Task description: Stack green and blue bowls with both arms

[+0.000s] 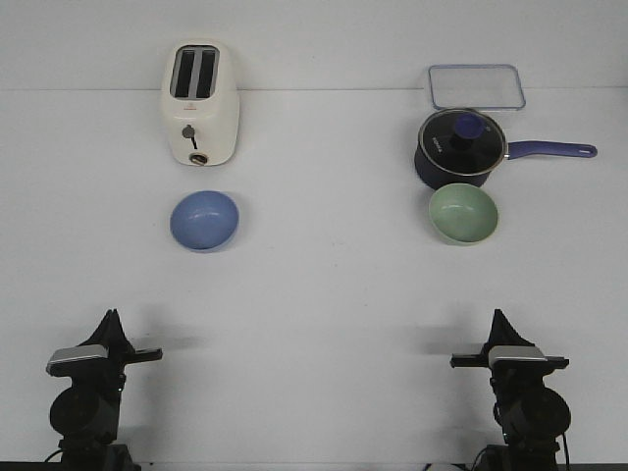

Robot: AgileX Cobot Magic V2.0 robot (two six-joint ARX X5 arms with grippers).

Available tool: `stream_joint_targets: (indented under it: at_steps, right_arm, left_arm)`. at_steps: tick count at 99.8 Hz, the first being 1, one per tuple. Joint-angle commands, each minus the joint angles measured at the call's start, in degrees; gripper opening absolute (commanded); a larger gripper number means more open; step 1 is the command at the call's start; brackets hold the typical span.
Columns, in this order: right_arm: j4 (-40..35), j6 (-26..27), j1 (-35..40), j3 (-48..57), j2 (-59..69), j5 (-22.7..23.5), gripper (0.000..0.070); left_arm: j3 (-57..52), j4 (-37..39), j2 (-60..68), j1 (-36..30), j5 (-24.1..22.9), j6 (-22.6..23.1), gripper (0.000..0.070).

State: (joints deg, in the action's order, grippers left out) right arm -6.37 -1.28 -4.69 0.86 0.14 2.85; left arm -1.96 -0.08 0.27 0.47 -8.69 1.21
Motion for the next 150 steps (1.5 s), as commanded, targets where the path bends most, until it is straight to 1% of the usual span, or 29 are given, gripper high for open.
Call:
stream_joint_targets:
  at_steps: [1,76,83,90,98,103,111,116,121,125,129,137,140,142,145,150]
  right_arm:
    - [0.8,-0.1,-0.2,-0.1,-0.1,0.0,0.0004]
    - [0.8,0.4,-0.2,-0.1,-0.1,0.2,0.0004]
    - [0.7,3.3,-0.2,-0.1,-0.1,0.9,0.0004]
    - [0.0,8.8,-0.2,-0.1,-0.1,1.8,0.0004]
    - [0.0,13.5,-0.2,-0.1,-0.1,2.1,0.0004]
    - [0.5,15.7,-0.2,-0.1,-0.1,2.1,0.0004]
    - [2.1,21.9,-0.2,-0.1,-0.1,2.2,0.0004]
    - [2.2,25.1,-0.2,0.8,-0.1,3.2,0.0002]
    - [1.0,28.2,-0.2,3.0,0.0,3.2,0.0001]
    - [-0.4,29.6,-0.2,5.6,0.6,2.7,0.0001]
    - [-1.7,30.3,-0.2,8.8,2.4,1.1,0.0001]
    - [-4.7,29.3,-0.2,16.3,8.0,-1.8,0.0006]
    - [-5.5,28.1,-0.2,19.3,11.0,-2.3,0.0025]
    - [-5.9,27.4,-0.2,21.2,13.2,-2.5,0.0059]
    - [-6.5,26.3,-0.2,24.2,16.7,-2.8,0.0138]
    - [-7.9,24.7,-0.2,29.0,22.9,-2.9,0.0293]
  left_arm:
    - [1.1,0.6,-0.1,-0.1,0.2,0.9,0.0015]
    - [1.1,0.6,-0.1,-0.1,0.2,0.9,0.0015]
    - [1.1,0.6,-0.1,-0.1,0.2,0.9,0.0015]
    - [1.1,0.6,-0.1,-0.1,0.2,0.9,0.0015]
    - [1.1,0.6,-0.1,-0.1,0.2,0.9,0.0015]
    - [1.1,0.6,-0.1,-0.1,0.2,0.9,0.0015]
    - [1.1,0.6,-0.1,-0.1,0.2,0.9,0.0015]
    - [1.1,0.6,-0.1,-0.1,0.2,0.9,0.0015]
    - [1.1,0.6,-0.1,-0.1,0.2,0.9,0.0015]
    - [1.1,0.6,-0.1,-0.1,0.2,0.9,0.0015]
    - [1.1,0.6,-0.1,-0.1,0.2,0.9,0.0015]
    - [1.1,0.6,-0.1,-0.1,0.2,0.9,0.0015]
    - [1.1,0.6,-0.1,-0.1,0.2,0.9,0.0015]
    - [1.1,0.6,-0.1,-0.1,0.2,0.9,0.0015]
    - [1.1,0.6,-0.1,-0.1,0.2,0.9,0.0015]
    - [1.1,0.6,-0.1,-0.1,0.2,0.9,0.0015]
